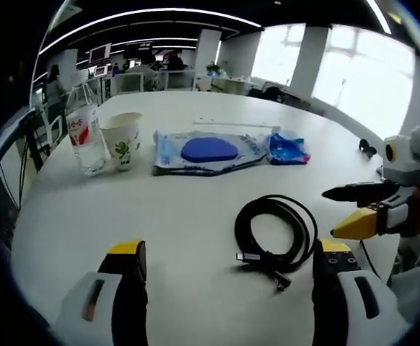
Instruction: Arrange the tabletop items into an orderly group along one side of the table until the central work area is clear of visible clutter.
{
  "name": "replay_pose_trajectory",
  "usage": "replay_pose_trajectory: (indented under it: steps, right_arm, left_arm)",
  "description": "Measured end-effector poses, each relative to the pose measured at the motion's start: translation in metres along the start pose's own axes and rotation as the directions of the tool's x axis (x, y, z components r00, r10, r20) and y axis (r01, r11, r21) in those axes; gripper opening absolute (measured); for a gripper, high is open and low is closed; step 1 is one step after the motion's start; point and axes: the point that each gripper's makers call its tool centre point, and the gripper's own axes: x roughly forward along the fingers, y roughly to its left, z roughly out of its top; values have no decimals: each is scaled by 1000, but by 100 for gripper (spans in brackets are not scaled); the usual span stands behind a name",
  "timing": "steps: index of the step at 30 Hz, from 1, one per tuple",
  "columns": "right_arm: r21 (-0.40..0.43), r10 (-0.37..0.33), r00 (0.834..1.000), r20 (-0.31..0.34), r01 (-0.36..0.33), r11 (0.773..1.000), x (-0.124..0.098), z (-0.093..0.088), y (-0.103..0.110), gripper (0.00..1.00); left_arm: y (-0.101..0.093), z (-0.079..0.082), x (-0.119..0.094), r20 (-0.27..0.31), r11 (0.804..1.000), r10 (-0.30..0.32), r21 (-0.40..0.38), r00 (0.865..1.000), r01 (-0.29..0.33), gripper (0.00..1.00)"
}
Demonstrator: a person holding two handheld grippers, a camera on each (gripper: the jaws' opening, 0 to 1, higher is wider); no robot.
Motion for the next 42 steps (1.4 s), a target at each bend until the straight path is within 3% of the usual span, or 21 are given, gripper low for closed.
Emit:
replay_pose_trajectory:
  steps: [12,19,24,30,34,38,41,42]
  right_arm:
    - [-39,-48,998,-33,47,998,4,-6,-9,86]
    - [-43,-73,997,-30,72,996,13,-1,-15,83]
    - [-101,-73,996,-48,68,993,21,4,-12,81]
    - [-142,-130,988,-86,117,983,33,6,-19,74]
    - [-174,-127,987,-102,108,979,42,8,-15,70]
    - [-263,-146,982,-120,111,959,49,9,-13,68]
    - [-329,-155,975,-157,96,940,53,3,-11,67]
    - [-347,-163,972,-172,95,933,53,0,-11,65]
  left_arm:
    - [-11,-8,14,-43,999,-16,50,999,18,95]
    - [-6,-1,25,-42,998,6,58,999,-3,94]
    - [2,8,33,-21,999,26,36,999,-25,93]
    - [11,5,44,-59,994,71,92,996,-66,91]
    - [11,6,50,-64,991,80,113,995,-72,90]
    - [11,2,54,-85,982,86,176,993,-70,89]
    - [10,-1,55,-105,963,96,263,990,-65,88]
    - [8,1,56,-92,966,88,252,992,-62,88]
